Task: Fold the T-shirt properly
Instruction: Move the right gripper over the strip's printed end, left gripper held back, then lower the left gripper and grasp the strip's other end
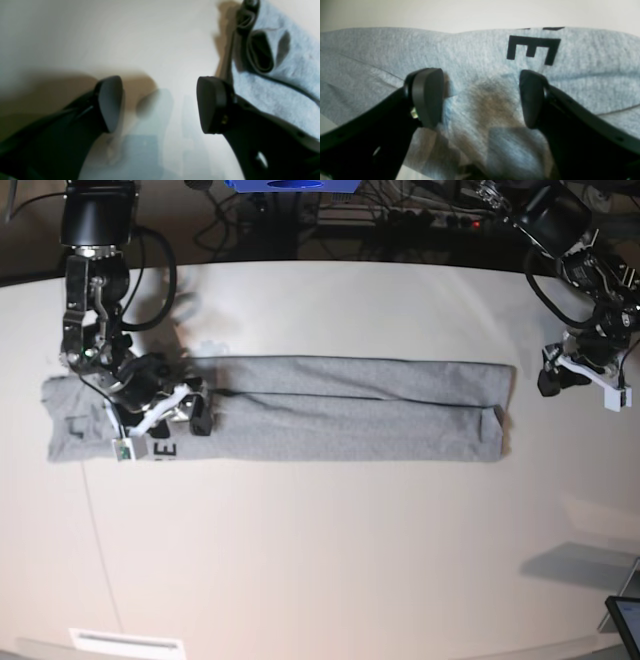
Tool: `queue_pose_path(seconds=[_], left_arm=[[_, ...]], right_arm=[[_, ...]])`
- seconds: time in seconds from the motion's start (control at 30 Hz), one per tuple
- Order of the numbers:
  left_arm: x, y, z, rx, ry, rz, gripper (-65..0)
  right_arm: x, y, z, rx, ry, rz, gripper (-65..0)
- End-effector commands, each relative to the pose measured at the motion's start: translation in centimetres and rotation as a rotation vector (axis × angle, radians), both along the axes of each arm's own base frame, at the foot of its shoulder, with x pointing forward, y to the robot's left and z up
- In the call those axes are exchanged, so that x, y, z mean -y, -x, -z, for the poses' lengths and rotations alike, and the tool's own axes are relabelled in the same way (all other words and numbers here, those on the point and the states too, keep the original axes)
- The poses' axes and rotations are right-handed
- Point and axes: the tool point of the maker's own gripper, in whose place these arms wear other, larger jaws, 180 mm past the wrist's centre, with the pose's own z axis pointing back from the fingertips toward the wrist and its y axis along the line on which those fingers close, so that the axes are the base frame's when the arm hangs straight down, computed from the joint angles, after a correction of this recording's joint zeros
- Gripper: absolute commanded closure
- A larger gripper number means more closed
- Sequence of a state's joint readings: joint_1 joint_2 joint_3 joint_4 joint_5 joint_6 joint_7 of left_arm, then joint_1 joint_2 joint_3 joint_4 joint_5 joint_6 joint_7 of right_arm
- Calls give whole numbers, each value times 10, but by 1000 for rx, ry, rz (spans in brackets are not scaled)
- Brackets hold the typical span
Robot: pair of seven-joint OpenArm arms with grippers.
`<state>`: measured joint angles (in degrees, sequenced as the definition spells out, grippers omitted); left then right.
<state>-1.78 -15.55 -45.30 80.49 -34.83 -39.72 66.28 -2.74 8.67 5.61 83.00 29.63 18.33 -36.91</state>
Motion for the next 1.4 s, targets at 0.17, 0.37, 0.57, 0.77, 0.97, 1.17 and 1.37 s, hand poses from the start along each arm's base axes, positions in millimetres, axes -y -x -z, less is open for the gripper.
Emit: queue_pose_path(seconds=[0.17, 0.37, 0.57, 0.77, 0.97, 1.17, 1.37], left_arm=[[4, -14, -19, 101, 38, 16, -467], [22, -31, -32, 177, 139, 77, -465], [50, -54, -13, 149, 242, 135, -460], [77, -56, 24, 72, 375, 133, -460], [82, -48, 40, 33, 414, 118, -459], [99, -46, 48, -10, 413, 174, -459], [128, -44, 59, -45, 436, 231, -459]], right_arm=[[10, 17, 21, -111, 63, -5, -454], [11, 17, 21, -113, 63, -4, -454], [10, 17, 21, -112, 63, -6, -454], [10, 17, 21, -114, 63, -6, -454], [10, 17, 21, -114, 63, -6, -454], [10, 18, 22, -117, 63, -7, -454], [10, 18, 22, -117, 62, -7, -454]])
